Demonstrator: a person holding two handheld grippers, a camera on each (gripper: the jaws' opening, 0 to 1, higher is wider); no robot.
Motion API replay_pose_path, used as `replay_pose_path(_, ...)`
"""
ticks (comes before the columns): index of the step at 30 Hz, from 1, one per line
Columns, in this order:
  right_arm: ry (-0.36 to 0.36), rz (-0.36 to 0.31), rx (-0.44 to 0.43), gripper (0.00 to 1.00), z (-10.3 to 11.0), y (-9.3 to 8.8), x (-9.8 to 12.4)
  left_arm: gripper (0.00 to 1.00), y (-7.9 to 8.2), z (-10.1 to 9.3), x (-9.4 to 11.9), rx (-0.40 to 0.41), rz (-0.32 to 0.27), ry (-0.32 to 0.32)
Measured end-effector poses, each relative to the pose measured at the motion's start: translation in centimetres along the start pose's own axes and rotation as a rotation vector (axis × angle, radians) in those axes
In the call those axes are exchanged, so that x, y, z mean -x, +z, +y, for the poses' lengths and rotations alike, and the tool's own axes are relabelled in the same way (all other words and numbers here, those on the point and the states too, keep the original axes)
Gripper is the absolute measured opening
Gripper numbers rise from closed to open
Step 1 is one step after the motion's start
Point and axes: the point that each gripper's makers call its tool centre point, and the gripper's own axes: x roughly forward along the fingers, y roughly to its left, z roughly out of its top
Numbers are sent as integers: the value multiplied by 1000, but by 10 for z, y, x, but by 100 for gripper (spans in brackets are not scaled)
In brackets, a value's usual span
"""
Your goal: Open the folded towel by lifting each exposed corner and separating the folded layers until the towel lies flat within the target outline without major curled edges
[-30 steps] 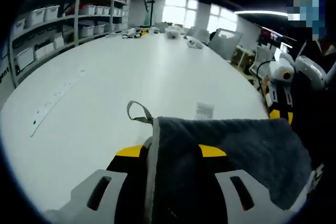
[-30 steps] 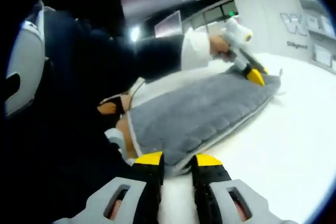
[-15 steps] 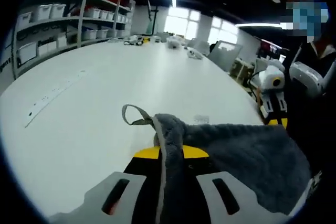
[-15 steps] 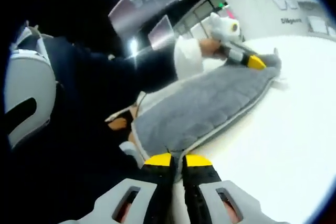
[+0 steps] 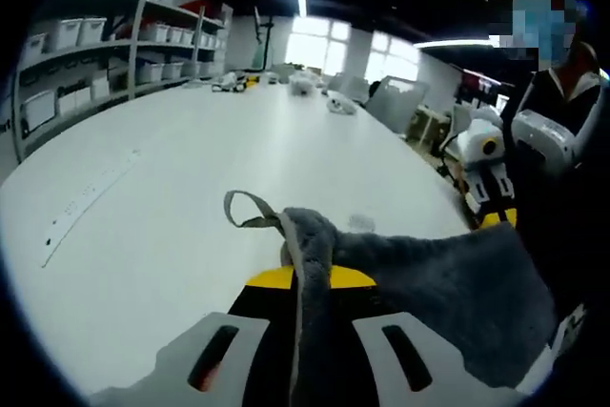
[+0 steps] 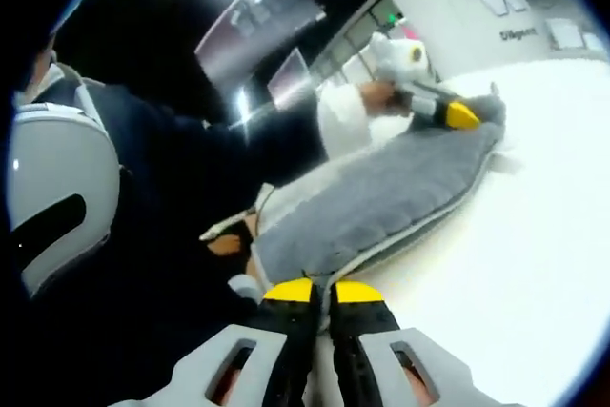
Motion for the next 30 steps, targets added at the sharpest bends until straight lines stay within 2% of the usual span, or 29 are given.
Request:
replay_pose_path(2, 1, -10, 14, 0, 1, 5, 3, 8, 8, -2, 0, -4, -23, -12)
replay_pose_path(11, -32, -25, 44, 0, -8, 19, 22, 9, 35, -3, -17, -17, -50, -29)
replay_pose_path(30, -177, -46, 40, 0, -48, 27, 93, 9, 94, 9, -87, -40, -79, -74)
